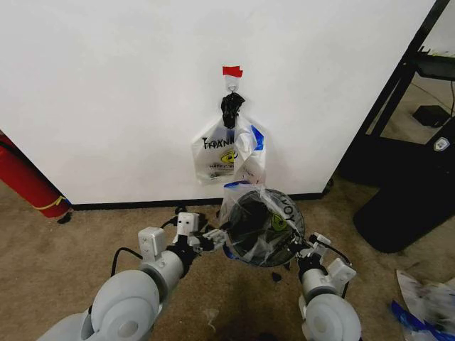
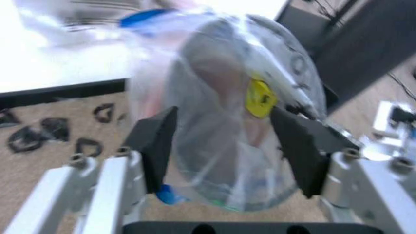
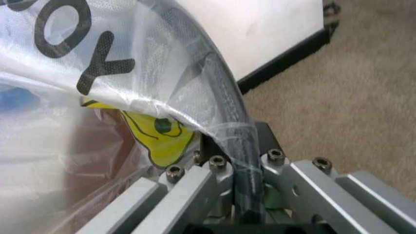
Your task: Pick up the garbage bag from the wall and place it over the trash bin.
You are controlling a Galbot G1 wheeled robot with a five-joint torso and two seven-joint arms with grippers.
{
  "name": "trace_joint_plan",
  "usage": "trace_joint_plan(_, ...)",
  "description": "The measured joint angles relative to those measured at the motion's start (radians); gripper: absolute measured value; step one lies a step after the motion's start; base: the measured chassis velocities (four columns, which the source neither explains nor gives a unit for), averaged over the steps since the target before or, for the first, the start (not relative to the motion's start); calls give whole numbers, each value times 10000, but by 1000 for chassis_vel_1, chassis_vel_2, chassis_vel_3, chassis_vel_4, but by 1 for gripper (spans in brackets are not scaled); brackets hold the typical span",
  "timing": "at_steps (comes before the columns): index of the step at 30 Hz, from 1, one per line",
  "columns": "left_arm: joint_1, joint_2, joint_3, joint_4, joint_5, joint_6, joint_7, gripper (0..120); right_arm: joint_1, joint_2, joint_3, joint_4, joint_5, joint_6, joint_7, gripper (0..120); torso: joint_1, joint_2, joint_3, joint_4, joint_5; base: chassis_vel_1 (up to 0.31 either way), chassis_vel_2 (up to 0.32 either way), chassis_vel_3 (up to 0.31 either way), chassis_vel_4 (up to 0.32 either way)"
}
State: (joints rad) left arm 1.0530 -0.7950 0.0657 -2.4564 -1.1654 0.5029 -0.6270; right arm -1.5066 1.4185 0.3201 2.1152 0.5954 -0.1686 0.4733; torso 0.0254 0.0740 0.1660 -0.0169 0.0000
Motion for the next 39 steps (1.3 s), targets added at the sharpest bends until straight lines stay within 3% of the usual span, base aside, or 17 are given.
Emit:
trace_joint_plan(9,-2340,-428,2481,919,-305,320,-501,20,-10,259,-140,32,-789,182,7,0,1,0,1,-3,1,0,0,0,0)
trace_joint_plan(15,-3200,-820,3329,1616,-568,394,-896,0,-43,373,-176,32,-908,210,9,0,1,0,1,-2,1,0,0,0,0)
trace_joint_plan(18,-3359,-954,3424,1820,-657,439,-987,0,-55,392,-197,32,-970,234,3,0,0,0,1,-1,0,0,0,0,0)
trace_joint_plan(24,-3967,-1977,3078,2375,-1772,1062,-1940,0,-111,423,-334,-113,-1870,524,-170,0,1,0,1,0,0,0,0,0,0)
trace_joint_plan(36,-4827,-3177,3842,3589,-2076,803,-2195,0,-39,440,-510,-50,-2402,740,-324,0,1,0,1,0,2,0,0,0,0)
trace_joint_plan(39,-4978,-3738,4030,4226,-1971,686,-2313,0,-75,497,-604,-47,-2509,793,-366,0,1,-1,1,-3,2,0,0,0,0)
